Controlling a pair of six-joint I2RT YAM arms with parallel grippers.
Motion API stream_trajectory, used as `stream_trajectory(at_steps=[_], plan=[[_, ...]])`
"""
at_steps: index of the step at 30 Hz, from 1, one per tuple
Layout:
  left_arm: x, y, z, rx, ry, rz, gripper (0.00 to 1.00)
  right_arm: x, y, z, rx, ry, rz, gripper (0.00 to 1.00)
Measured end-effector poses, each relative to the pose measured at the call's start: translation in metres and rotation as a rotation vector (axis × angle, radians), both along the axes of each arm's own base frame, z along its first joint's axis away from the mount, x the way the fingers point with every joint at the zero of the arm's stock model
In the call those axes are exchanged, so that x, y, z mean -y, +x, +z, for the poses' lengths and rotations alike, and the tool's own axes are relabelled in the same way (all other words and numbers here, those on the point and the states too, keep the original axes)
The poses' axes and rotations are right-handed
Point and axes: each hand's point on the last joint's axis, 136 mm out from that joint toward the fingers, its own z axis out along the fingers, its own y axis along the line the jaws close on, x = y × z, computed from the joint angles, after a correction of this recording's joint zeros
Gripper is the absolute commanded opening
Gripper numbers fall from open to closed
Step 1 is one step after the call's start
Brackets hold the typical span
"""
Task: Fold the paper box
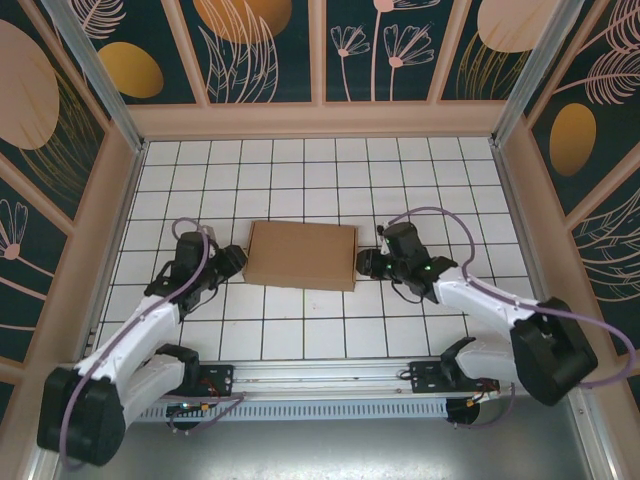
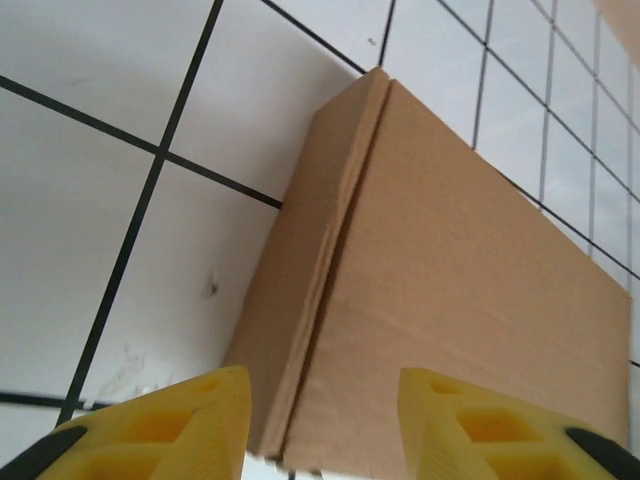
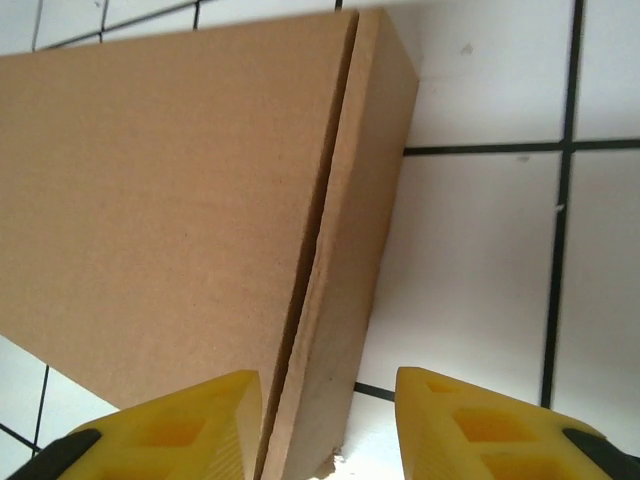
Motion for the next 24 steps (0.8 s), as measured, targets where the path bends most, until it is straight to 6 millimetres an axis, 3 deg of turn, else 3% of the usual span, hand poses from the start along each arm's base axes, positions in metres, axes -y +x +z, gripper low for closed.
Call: stream_trajectory(at_steps=[5, 11, 16, 18, 21, 24], plan=[[0.006, 0.017, -0.037, -0.079, 0.026, -0.014, 0.34, -0.004, 0.019, -0.023, -0.083, 0.002, -0.029, 0.36], [0.017, 0.064, -0.034, -0.033, 0.016, -0.011, 0.27, -0.012, 0.076, -0.019, -0.068, 0.051, -0.074, 0.27], [0.029, 0.110, -0.033, -0.010, 0.013, -0.006, 0.25, -0.003, 0.132, -0.017, -0.026, 0.054, -0.127, 0.25], [0.033, 0.126, -0.032, -0.002, 0.010, -0.007, 0.26, 0.000, 0.152, -0.016, -0.009, 0.048, -0.141, 0.26], [0.038, 0.146, -0.033, 0.010, 0.010, -0.008, 0.36, 0.005, 0.178, -0.015, 0.006, 0.051, -0.166, 0.26], [0.041, 0.154, -0.034, 0.009, 0.012, -0.010, 0.45, 0.012, 0.186, -0.015, 0.008, 0.056, -0.183, 0.29]])
